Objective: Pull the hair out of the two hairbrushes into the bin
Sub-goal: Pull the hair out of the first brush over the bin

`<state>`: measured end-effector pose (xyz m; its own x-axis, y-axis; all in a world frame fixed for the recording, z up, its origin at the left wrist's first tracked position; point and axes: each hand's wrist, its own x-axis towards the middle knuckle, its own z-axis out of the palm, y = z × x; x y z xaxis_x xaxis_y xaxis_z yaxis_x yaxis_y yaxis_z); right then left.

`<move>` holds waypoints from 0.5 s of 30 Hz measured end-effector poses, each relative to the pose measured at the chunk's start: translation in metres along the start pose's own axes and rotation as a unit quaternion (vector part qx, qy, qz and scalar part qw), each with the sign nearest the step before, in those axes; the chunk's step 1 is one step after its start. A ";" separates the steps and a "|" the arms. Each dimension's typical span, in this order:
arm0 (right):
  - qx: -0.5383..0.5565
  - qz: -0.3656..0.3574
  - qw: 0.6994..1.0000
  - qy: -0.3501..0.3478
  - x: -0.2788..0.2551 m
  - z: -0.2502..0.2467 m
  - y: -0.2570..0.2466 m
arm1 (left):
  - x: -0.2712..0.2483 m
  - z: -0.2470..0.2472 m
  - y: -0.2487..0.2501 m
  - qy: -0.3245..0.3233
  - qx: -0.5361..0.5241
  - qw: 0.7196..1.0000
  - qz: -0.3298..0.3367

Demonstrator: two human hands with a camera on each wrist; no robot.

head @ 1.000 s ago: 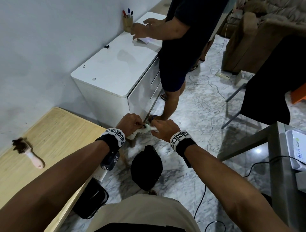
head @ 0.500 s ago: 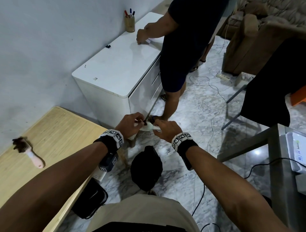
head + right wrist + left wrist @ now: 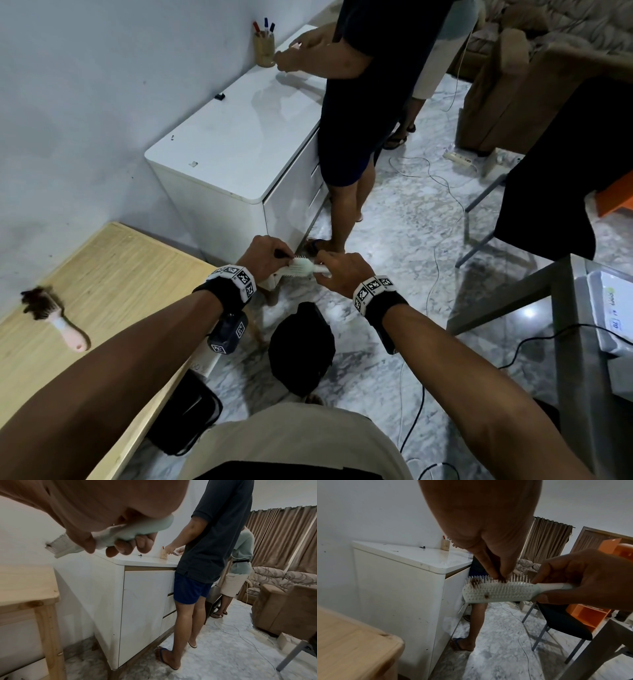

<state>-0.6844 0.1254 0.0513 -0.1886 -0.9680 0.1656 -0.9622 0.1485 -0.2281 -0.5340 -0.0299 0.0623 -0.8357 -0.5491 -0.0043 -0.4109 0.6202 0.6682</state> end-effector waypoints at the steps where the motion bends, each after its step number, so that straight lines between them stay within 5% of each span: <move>1: 0.000 0.006 1.000 0.001 0.000 0.000 0.000 | 0.000 0.000 0.001 0.000 0.006 1.000 0.003; 7: 0.009 0.049 0.999 0.020 -0.001 -0.004 0.005 | -0.003 -0.003 0.004 -0.024 0.013 1.000 -0.009; 11: 0.019 0.161 0.987 0.003 0.001 -0.012 0.024 | -0.009 -0.003 -0.008 -0.120 0.046 0.992 -0.020; 15: 0.011 0.195 0.981 0.020 0.002 -0.017 0.036 | -0.019 0.005 -0.014 -0.168 0.085 0.981 -0.047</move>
<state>-0.7232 0.1320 0.0597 -0.5496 -0.8296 0.0984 -0.8109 0.5014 -0.3017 -0.5137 -0.0257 0.0493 -0.8520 -0.4113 -0.3240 -0.5236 0.6749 0.5201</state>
